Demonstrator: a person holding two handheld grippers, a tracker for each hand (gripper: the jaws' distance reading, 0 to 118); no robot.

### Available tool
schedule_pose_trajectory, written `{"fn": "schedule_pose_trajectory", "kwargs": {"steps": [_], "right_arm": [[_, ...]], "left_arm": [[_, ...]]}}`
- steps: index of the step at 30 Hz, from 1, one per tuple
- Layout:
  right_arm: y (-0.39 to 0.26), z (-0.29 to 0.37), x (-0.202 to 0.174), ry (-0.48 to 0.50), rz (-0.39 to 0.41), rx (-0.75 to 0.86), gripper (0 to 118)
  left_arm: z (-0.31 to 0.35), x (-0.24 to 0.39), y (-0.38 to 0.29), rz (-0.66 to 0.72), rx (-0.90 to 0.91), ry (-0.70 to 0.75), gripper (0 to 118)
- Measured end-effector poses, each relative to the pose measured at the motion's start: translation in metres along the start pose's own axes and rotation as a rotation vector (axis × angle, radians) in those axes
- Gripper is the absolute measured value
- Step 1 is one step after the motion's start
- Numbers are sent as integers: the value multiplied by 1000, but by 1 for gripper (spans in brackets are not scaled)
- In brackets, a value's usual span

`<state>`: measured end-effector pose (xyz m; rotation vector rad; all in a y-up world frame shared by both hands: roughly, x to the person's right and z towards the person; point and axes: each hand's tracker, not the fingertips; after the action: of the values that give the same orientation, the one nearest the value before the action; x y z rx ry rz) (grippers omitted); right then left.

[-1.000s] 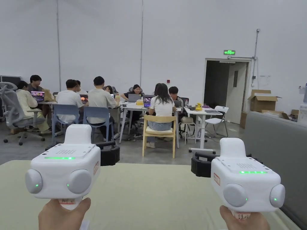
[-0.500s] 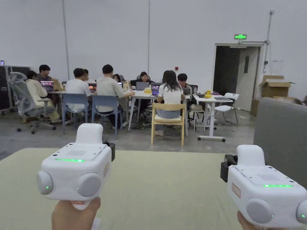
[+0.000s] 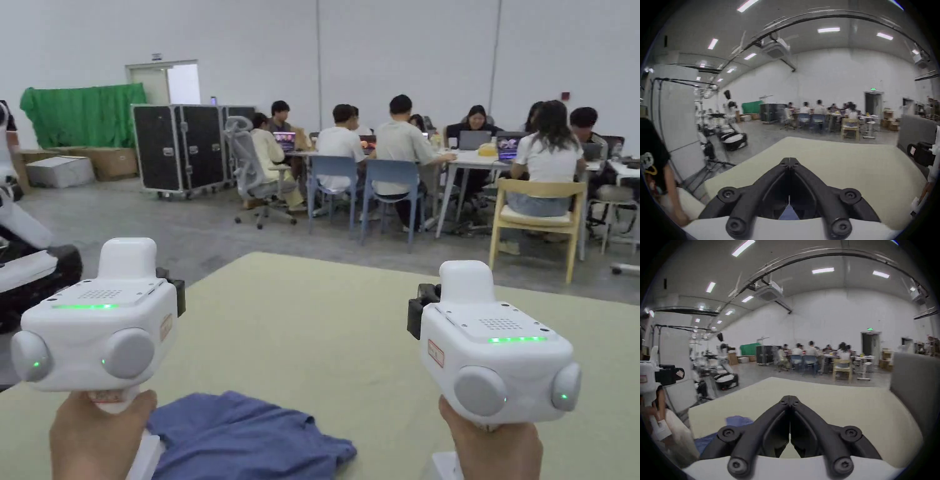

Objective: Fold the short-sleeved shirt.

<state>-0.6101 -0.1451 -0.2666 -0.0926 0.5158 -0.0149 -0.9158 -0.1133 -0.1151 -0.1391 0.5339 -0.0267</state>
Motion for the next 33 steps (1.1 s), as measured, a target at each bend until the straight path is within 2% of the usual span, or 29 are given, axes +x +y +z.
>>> {"fn": "schedule_pose_trajectory", "kwargs": {"steps": [3, 5, 10, 11, 13, 14, 15, 19, 24, 27, 30, 31, 32, 33], "right_arm": [[-5, -14, -44, 85, 19, -23, 3], [-9, -19, -62, 100, 26, -26, 3], [-20, -26, -67, 123, 35, -61, 3], [-23, -29, -62, 120, 46, -73, 3], [-31, -32, -50, 92, 72, -88, 3], [-35, -34, -43, 77, 87, -100, 3], [-40, -39, -33, 55, 99, -115, 3], [-63, -64, 9, -28, 105, -196, 3], [-104, -100, 63, -106, 148, -299, 3], [-137, -124, 91, -115, 161, -382, 3], [-167, -136, 113, -111, 133, -431, 3], [-176, -138, 118, -113, 120, -440, 3], [-184, -138, 123, -111, 108, -444, 3], [-191, -138, 126, -109, 95, -446, 3]], "left_arm": [[17, -43, -6, -29, -16, 83, 0], [20, -59, -11, -43, -27, 105, 0], [-5, -67, -41, -51, -80, 73, 0], [-10, -63, -48, -31, -95, 34, 12], [-35, -48, -65, 9, -184, -66, 97], [-48, -38, -75, 12, -249, -107, 101], [-59, -22, -90, 12, -254, -179, 101], [-122, 65, -150, -125, -408, -261, 101], [-195, 152, -242, -105, -621, -388, 101], [-228, 182, -293, -132, -700, -402, 101], [-256, 195, -328, -202, -756, -347, 101], [-256, 188, -328, -183, -735, -364, 101], [-255, 180, -321, -111, -712, -381, 97], [-250, 172, -315, -88, -687, -371, 72]]}}
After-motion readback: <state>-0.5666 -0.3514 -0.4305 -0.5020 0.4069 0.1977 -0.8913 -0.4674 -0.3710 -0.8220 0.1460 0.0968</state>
